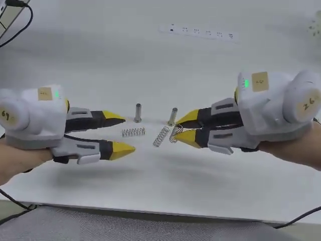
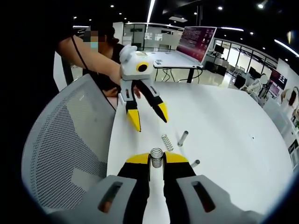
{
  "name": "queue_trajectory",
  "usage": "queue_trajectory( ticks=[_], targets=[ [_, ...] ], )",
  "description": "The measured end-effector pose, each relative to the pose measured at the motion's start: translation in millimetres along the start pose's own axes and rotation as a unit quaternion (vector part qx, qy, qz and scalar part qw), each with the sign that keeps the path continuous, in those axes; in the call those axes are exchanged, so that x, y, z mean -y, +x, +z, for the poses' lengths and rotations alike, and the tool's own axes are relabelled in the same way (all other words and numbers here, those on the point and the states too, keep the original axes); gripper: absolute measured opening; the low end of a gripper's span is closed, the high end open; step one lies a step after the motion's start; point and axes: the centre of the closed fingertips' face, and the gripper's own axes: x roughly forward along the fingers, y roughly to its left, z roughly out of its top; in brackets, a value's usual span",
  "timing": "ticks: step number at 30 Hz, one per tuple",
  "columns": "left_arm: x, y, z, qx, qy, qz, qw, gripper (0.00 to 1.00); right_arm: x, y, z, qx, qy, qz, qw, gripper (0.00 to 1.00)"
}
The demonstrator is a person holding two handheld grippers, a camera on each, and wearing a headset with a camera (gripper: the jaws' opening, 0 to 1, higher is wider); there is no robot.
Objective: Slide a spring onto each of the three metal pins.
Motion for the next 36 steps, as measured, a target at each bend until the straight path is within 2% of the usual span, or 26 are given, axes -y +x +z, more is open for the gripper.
queue_trajectory(
  ticks=[5, 9, 13, 27, 36],
  targets=[
    [-5.5, -2.2, 2.1, 0.007, -0.005, 0.012, 0.9999, 0.43, 1.8, -1.4, -2.2, -0.001, 0.005, -0.006, 1.0, 0.07],
    [-8.0, -3.6, -0.9, 0.004, -0.002, 0.021, 0.9998, 0.49, 2.7, -2.8, -2.9, 0.0, 0.008, -0.01, 0.9999, 0.07],
    [-9.7, -7.7, -4.9, 0.002, -0.003, 0.028, 0.9996, 0.51, 3.9, -4.2, -4.1, 0.0, 0.012, -0.015, 0.9998, 0.07],
    [-8.4, -13.1, -22.3, -0.011, -0.016, 0.023, 0.9995, 0.55, 8.6, -9.9, -17.4, -0.009, 0.026, -0.026, 0.9993, 0.07],
    [-13.2, -15.1, -21.5, -0.002, -0.029, 0.033, 0.999, 0.65, 16.1, -21.5, -25.5, -0.011, 0.039, -0.043, 0.9983, 0.07]
  ],
)
